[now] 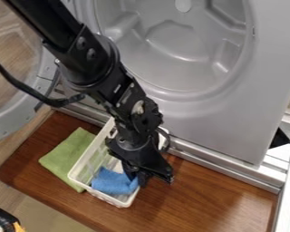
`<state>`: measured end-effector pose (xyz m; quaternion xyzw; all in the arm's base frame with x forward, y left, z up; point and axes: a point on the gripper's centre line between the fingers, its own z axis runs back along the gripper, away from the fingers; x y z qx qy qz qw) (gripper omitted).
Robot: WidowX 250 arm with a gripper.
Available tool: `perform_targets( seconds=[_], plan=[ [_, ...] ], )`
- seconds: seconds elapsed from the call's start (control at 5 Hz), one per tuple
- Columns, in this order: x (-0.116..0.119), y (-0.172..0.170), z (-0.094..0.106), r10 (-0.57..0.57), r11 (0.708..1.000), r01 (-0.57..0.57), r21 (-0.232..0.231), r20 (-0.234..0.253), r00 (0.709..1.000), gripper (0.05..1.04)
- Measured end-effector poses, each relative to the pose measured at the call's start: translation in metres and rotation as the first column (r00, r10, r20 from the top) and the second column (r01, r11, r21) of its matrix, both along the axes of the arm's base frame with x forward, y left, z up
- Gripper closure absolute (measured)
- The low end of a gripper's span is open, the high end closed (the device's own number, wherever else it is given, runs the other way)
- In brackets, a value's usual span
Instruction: Take the blue cloth in the white basket and wipe the washing machine
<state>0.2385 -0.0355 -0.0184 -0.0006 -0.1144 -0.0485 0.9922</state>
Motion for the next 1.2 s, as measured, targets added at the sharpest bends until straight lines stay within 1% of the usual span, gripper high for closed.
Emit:
perform_targets(
  seconds=[0.2, 0.6, 0.8, 1.2],
  plan=[
    [0.0, 0.001, 0.0, 0.018, 1.0, -0.018, -0.003, -0.002, 1.0, 0.968],
    [0.0, 0.002, 0.0, 0.038, 0.999, -0.038, -0.003, 0.007, 0.999, 1.004],
    [0.0, 0.002, 0.009, 0.042, 0.999, -0.042, -0.007, 0.037, 0.998, 1.004],
    [0.001, 0.003, 0.041, 0.055, 0.998, -0.052, -0.025, 0.129, 0.99, 1.004]
  ],
)
